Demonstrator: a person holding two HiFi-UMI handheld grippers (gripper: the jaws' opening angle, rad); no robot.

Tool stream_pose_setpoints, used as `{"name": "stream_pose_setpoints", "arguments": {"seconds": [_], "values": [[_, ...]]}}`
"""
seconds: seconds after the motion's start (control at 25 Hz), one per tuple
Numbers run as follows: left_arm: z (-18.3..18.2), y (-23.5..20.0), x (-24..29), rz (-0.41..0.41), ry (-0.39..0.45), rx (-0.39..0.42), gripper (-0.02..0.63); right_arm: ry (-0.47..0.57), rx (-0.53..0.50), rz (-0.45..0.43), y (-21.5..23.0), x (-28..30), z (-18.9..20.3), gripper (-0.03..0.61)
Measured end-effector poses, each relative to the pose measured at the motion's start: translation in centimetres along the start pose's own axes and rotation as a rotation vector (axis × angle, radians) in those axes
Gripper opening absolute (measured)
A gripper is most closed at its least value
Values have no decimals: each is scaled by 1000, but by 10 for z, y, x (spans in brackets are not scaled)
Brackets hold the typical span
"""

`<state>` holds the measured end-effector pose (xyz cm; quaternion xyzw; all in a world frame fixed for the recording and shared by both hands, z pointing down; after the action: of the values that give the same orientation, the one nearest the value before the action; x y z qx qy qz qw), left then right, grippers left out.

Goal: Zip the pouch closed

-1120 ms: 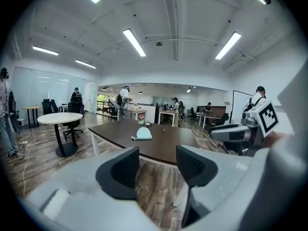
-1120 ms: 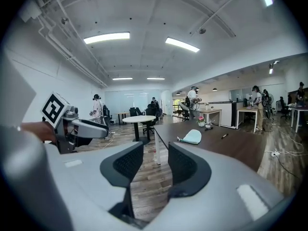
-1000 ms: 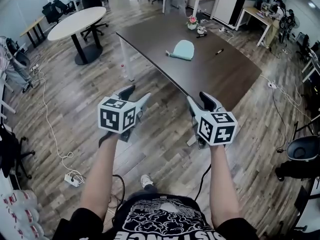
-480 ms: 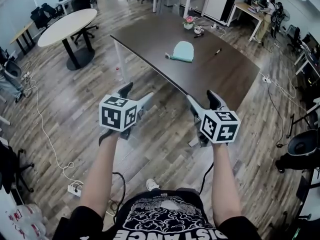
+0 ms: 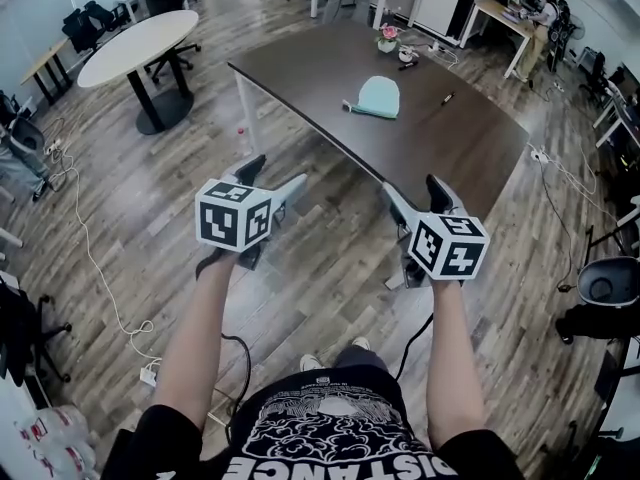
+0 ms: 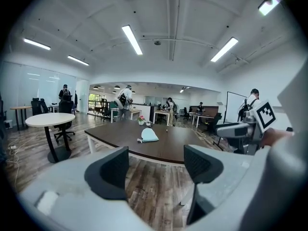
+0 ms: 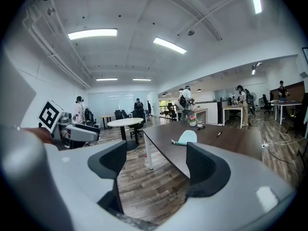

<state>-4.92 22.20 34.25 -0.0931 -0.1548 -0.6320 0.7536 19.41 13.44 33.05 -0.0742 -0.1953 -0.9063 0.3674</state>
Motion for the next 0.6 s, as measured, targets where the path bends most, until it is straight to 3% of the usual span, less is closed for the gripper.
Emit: {"name": "stream_pose_setpoints", "arguments": {"seconds": [0.2,0.6], "values": [[5,-3,6,-1,-18,2,359,1,51,-3,2,5,3,379],[-3,-20,49,17,-16,16,359,15,36,7,23,47,-5,379]]}}
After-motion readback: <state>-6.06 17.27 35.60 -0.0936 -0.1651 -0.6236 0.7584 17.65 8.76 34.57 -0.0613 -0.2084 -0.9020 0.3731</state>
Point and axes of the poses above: the fingertips, and each gripper's own axes: x forward along the fingers, y to its right, z out of its underside, the point moved 5 cm from there along -x, backward along the fingers, and after that the axes turned 11 degrees about x, right-handed, at the moved point
